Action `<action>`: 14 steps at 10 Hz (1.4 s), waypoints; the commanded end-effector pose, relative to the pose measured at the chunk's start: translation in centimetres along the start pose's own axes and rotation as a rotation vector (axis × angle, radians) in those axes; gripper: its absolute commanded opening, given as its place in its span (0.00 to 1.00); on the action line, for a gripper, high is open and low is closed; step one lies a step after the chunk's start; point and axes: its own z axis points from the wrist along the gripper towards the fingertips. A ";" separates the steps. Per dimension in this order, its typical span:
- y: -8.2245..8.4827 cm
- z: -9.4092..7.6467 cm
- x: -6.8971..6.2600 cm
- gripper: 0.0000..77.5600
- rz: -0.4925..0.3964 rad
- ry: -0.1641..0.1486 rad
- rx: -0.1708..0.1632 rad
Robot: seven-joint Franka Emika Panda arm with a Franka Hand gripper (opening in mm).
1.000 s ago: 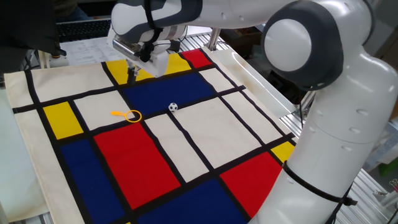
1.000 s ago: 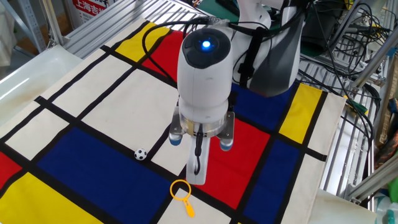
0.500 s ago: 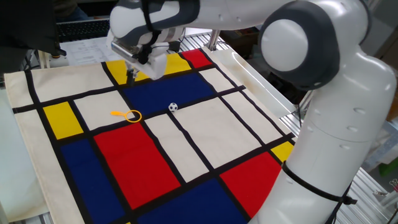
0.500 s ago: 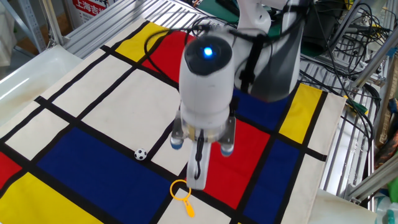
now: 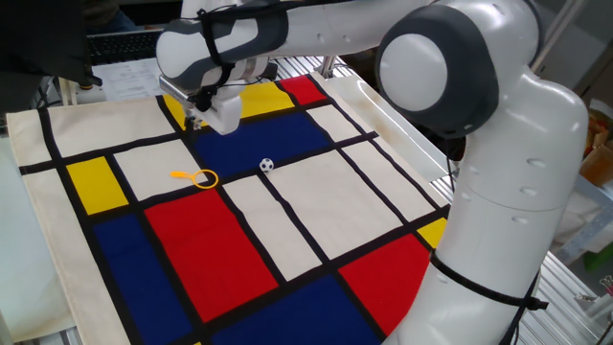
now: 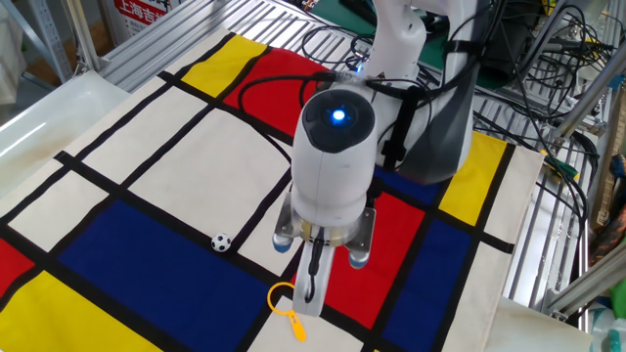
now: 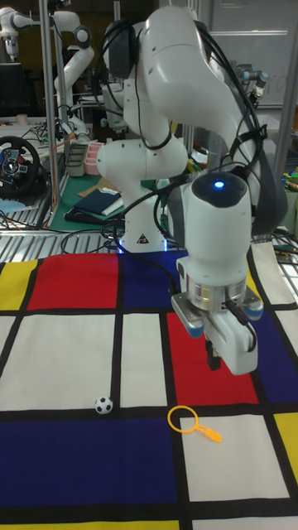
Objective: Attach the bubble ring to the ball
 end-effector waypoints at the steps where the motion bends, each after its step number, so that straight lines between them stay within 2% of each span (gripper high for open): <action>1: 0.4 0.3 0.1 0.00 0.017 -0.005 -0.004; 8: 1.7 2.7 0.7 0.00 0.093 -0.017 -0.008; 14: 2.2 4.3 0.7 0.00 0.134 -0.021 -0.017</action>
